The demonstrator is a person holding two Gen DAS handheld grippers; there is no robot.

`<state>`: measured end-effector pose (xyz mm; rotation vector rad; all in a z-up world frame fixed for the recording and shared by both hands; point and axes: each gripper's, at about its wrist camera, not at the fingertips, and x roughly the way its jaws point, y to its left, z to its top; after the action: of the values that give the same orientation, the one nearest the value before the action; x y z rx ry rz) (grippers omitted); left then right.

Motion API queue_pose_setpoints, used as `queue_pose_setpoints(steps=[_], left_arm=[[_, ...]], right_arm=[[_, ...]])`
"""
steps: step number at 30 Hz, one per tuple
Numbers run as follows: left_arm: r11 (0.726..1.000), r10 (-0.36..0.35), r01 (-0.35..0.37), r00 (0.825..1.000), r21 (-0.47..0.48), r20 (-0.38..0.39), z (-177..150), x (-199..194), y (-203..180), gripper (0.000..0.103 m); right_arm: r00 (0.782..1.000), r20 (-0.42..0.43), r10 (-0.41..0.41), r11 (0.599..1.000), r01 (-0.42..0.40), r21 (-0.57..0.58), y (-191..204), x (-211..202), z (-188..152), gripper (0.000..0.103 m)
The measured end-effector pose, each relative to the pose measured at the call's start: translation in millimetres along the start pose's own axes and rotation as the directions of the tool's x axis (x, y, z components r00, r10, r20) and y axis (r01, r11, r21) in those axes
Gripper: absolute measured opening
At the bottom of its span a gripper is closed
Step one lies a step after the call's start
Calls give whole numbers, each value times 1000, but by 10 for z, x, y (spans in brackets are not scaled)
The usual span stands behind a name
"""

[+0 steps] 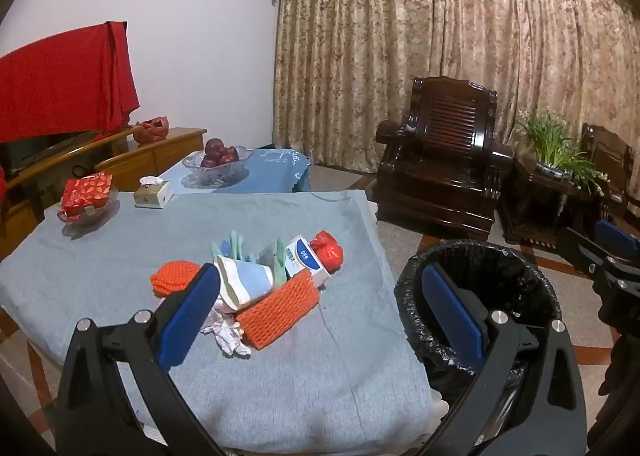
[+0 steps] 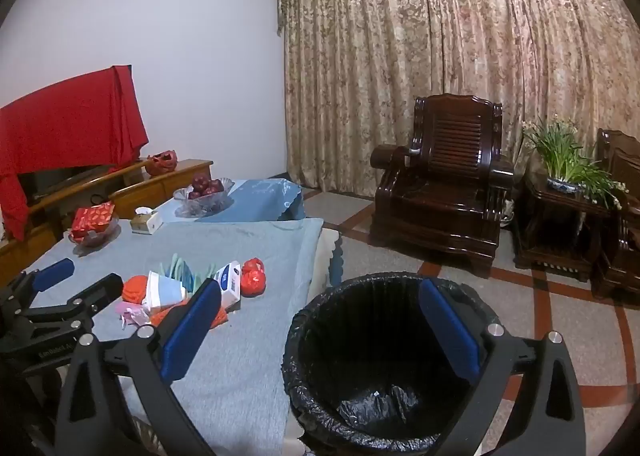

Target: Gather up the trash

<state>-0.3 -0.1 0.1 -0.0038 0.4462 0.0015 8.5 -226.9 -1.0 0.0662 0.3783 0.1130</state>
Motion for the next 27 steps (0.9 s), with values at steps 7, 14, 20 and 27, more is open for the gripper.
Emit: queue_pose_setpoints(steps=[7, 14, 20, 27], left_arm=[[1000, -1, 1, 1000, -3, 2, 0, 0, 3, 98], [1000, -1, 1, 1000, -3, 1, 0, -1, 2, 98], [1000, -1, 1, 1000, -3, 1, 1, -1, 2, 98], [1000, -3, 3, 1000, -2, 1, 1, 4, 4, 98]], right_arm=[[1000, 0, -1, 1000, 1, -2, 0, 0, 1, 97], [1000, -1, 0, 1000, 0, -1, 3, 7, 2, 97], [1000, -1, 0, 1000, 0, -2, 4, 2, 7, 97], [1000, -1, -1, 1000, 1, -1, 5, 4, 7, 97]])
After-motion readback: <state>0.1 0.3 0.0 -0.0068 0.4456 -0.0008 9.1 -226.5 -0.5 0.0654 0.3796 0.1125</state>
